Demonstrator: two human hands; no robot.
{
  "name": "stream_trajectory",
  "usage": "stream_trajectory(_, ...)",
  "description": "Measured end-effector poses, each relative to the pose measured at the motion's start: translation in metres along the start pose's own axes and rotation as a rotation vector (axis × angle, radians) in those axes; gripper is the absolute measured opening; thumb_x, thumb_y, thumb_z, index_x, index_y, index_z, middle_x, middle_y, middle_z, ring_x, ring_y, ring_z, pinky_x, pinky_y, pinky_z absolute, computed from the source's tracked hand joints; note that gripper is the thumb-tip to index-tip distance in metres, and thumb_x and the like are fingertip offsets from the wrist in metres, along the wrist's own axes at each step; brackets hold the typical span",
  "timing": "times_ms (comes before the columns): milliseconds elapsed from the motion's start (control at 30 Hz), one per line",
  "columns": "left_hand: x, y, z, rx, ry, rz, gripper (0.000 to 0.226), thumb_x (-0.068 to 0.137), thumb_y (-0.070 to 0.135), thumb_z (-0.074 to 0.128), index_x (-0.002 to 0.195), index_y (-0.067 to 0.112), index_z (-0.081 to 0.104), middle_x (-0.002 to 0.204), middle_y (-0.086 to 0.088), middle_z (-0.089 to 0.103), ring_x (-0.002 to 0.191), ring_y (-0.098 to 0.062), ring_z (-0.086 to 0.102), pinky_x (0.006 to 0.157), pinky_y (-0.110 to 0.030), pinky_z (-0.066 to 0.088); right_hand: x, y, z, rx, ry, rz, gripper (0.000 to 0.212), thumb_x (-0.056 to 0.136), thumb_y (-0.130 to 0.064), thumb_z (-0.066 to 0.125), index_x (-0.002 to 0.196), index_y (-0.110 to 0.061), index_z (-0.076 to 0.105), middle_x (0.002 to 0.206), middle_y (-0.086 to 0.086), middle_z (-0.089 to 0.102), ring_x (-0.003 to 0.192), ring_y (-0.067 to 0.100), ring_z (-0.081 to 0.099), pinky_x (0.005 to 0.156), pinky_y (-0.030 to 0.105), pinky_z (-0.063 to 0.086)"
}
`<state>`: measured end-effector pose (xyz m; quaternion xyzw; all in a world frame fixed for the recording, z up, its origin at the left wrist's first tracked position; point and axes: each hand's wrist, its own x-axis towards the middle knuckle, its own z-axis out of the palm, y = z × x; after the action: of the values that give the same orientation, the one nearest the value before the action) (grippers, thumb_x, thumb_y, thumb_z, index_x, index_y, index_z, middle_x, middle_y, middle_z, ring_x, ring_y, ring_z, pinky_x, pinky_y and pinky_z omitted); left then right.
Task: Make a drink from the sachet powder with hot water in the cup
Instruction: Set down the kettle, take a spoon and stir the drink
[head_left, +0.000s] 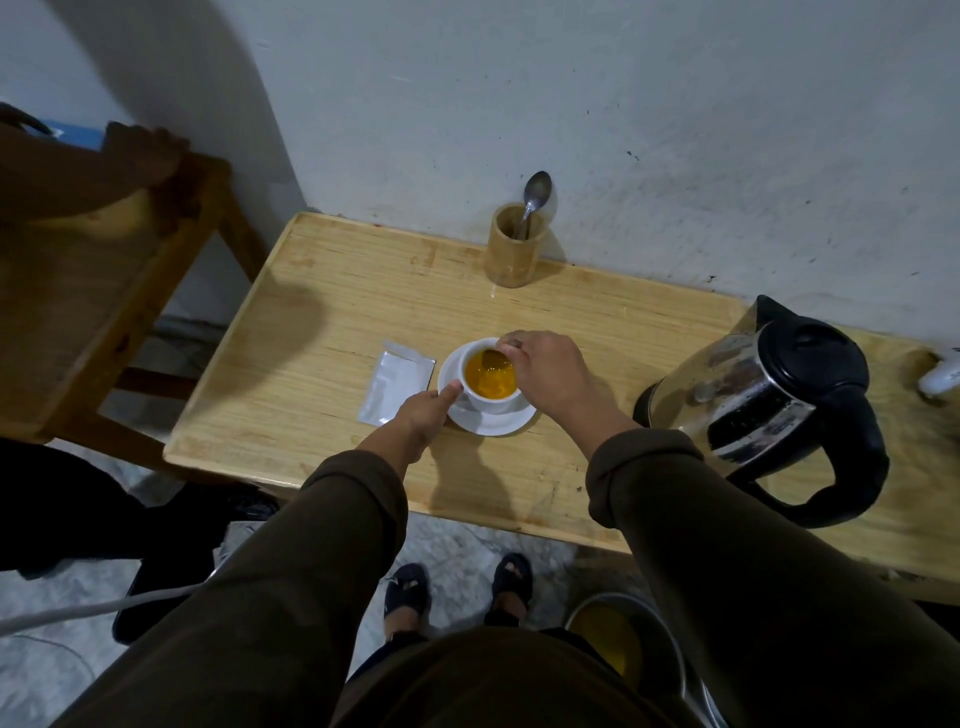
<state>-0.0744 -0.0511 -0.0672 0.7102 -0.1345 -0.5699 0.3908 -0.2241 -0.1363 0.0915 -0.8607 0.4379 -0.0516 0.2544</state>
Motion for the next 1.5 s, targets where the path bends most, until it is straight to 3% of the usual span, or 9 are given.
stream_trajectory(167,-0.007,0.004,0.001,-0.008,0.001,0.013,0.103,0.050,0.080,0.059,0.123,0.008,0.063,0.125,-0.014,0.066,0.118,-0.031,0.060,0.108,-0.050,0.045,-0.007,0.000,-0.003,0.121,-0.061,0.007,0.026,0.095,-0.022,0.050,0.105,-0.011,0.071,0.109,0.008,0.073,0.102,0.024,0.064,0.091,0.034,0.049)
stream_trajectory(500,-0.016,0.011,0.003,-0.006,-0.002,0.012,0.098,0.055,0.078,0.057,0.125,0.009,0.063,0.126,-0.012,0.066,0.117,-0.030,0.060,0.108,-0.049,0.045,0.001,0.003,-0.005,-0.018,-0.021,0.041,0.029,0.098,-0.020,0.039,0.103,-0.008,0.065,0.103,0.013,0.068,0.096,0.030,0.060,0.075,0.032,0.044)
stream_trajectory(667,-0.023,0.014,0.004,-0.007,-0.009,0.013,0.098,0.057,0.077,0.057,0.127,0.008,0.062,0.128,-0.012,0.064,0.120,-0.030,0.059,0.109,-0.048,0.044,-0.002,-0.001,0.000,0.011,-0.051,-0.003,0.029,0.097,-0.018,0.044,0.112,-0.013,0.068,0.118,0.006,0.069,0.108,0.026,0.060,0.091,0.034,0.047)
stream_trajectory(900,-0.026,0.018,0.005,0.012,-0.009,0.008,0.095,0.060,0.075,0.055,0.128,0.007,0.060,0.128,-0.013,0.064,0.120,-0.031,0.058,0.110,-0.049,0.043,-0.014,-0.001,-0.001,0.148,-0.085,-0.042,0.023,0.092,-0.020,0.055,0.105,-0.010,0.072,0.108,0.010,0.074,0.100,0.025,0.065,0.091,0.036,0.049)
stream_trajectory(1100,-0.010,0.009,0.000,0.008,-0.031,-0.002,0.110,0.046,0.083,0.057,0.129,0.011,0.060,0.131,-0.012,0.062,0.121,-0.031,0.057,0.110,-0.049,0.043,-0.021,-0.003,-0.005,0.268,-0.130,0.075,0.019,0.084,-0.024,0.066,0.093,-0.009,0.075,0.093,0.014,0.074,0.085,0.025,0.066,0.072,0.028,0.046)
stream_trajectory(1233,-0.025,0.021,0.002,-0.004,-0.029,-0.035,0.090,0.069,0.070,0.057,0.134,0.008,0.054,0.133,-0.010,0.060,0.124,-0.029,0.055,0.111,-0.046,0.042,-0.032,-0.001,-0.009,0.477,-0.180,0.194,0.017,0.076,-0.014,0.076,0.093,-0.009,0.075,0.092,0.012,0.075,0.079,0.015,0.067,0.081,0.027,0.052)
stream_trajectory(1300,-0.025,0.022,0.002,0.000,-0.028,-0.043,0.086,0.074,0.067,0.056,0.136,0.008,0.052,0.133,-0.009,0.059,0.124,-0.029,0.054,0.111,-0.046,0.041,-0.040,0.002,-0.007,0.533,-0.192,0.249,0.015,0.079,-0.004,0.070,0.092,-0.006,0.075,0.081,0.007,0.074,0.074,0.008,0.067,0.079,0.021,0.053)
stream_trajectory(1400,-0.014,0.016,0.001,0.000,-0.018,-0.035,0.102,0.055,0.076,0.059,0.131,0.008,0.057,0.130,-0.010,0.062,0.120,-0.031,0.058,0.108,-0.047,0.044,-0.055,0.004,-0.006,0.638,-0.198,0.336,0.017,0.082,0.002,0.063,0.095,-0.002,0.073,0.076,0.005,0.071,0.074,0.009,0.065,0.071,0.013,0.050)
stream_trajectory(1500,-0.007,0.012,0.001,0.009,-0.021,-0.030,0.106,0.050,0.078,0.058,0.131,0.009,0.057,0.131,-0.010,0.063,0.119,-0.030,0.058,0.108,-0.047,0.045,-0.067,0.005,-0.002,0.671,-0.182,0.416,0.017,0.085,-0.003,0.061,0.097,-0.004,0.074,0.078,-0.001,0.070,0.076,0.008,0.061,0.068,0.020,0.047)
